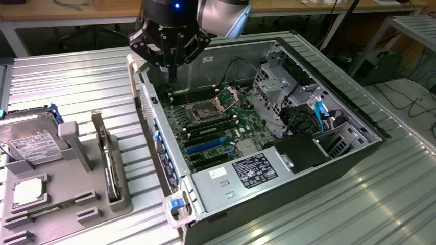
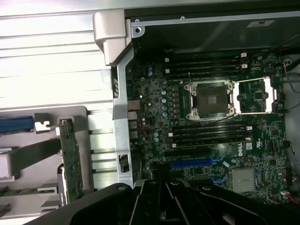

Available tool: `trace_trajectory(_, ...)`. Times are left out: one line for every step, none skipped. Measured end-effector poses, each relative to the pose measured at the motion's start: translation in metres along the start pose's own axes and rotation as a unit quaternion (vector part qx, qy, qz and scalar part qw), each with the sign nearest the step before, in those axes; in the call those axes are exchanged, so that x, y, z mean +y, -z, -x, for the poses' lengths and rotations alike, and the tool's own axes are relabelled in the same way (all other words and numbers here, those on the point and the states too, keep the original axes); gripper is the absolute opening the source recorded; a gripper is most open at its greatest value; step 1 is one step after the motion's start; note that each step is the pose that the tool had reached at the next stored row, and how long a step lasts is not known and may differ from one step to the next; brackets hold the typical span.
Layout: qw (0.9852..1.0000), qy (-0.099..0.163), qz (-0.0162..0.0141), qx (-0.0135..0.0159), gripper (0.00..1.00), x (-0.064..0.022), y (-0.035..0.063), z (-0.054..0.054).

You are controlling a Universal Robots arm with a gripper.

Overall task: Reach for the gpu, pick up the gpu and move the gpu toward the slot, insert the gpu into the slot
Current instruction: 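Reach for the gpu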

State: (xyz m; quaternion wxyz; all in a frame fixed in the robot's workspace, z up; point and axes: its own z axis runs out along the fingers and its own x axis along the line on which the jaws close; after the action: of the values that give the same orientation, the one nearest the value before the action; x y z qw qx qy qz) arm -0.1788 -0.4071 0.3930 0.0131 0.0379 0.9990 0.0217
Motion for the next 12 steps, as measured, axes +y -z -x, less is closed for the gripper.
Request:
trace_trajectory(1.0,0.0,0.0,0.0,0.11,-0.0002,0.0001,-0.001)
trace_trajectory(1.0,0.0,0.0,0.0,0.11,-0.0005,0.0001,-0.002)
trace_trajectory(1.0,0.0,0.0,0.0,0.11,-0.0009,0.0001,-0.004)
trace_trajectory(1.0,0.0,0.0,0.0,0.11,-0.0013,0.0002,-0.006)
trace_trajectory(1.0,0.0,0.0,0.0,0.11,-0.0016,0.0002,-0.007)
trace_trajectory(1.0,0.0,0.0,0.0,0.11,-0.0019,0.0002,-0.008)
trace_trajectory(1.0,0.0,0.0,0.0,0.11,-0.0021,0.0002,-0.009)
trace_trajectory(1.0,0.0,0.0,0.0,0.11,-0.0024,0.0002,-0.01)
trace_trajectory(1.0,0.0,0.0,0.0,0.11,-0.0026,0.0003,-0.011)
trace_trajectory(1.0,0.0,0.0,0.0,0.11,-0.0028,0.0003,-0.012)
trace_trajectory(1.0,0.0,0.0,0.0,0.11,-0.003,0.0003,-0.013)
trace_trajectory(1.0,0.0,0.0,0.0,0.11,-0.0032,0.0003,-0.014)
